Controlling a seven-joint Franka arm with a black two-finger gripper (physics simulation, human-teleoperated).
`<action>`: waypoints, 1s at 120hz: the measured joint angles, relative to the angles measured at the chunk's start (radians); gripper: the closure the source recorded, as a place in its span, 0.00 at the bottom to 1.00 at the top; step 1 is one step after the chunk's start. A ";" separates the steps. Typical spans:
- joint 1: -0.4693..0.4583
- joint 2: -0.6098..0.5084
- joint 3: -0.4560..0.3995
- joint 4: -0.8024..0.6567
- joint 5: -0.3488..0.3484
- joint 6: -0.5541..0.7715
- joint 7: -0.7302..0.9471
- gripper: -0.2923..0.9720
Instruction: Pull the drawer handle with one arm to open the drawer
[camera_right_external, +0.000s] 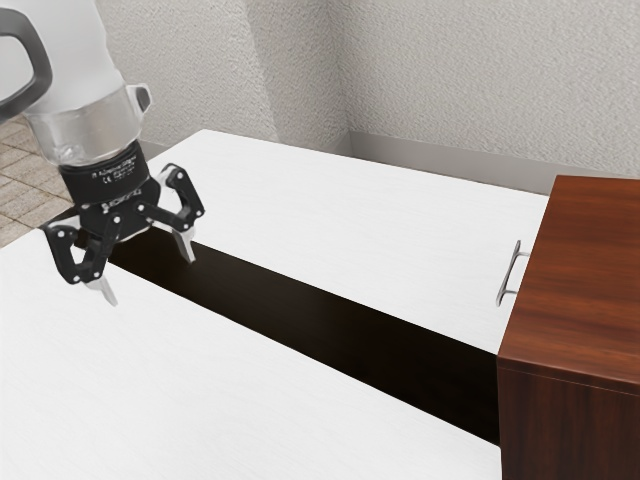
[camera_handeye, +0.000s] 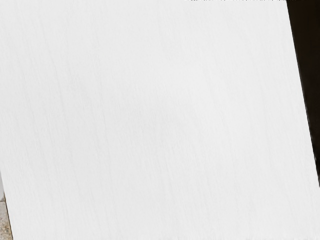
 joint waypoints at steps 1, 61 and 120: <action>0.000 0.000 0.000 -0.001 0.000 0.004 0.001 0.23; -0.562 0.129 0.235 -0.083 0.017 0.312 -0.026 0.23; -0.403 0.227 0.151 -0.102 0.002 0.532 0.045 0.23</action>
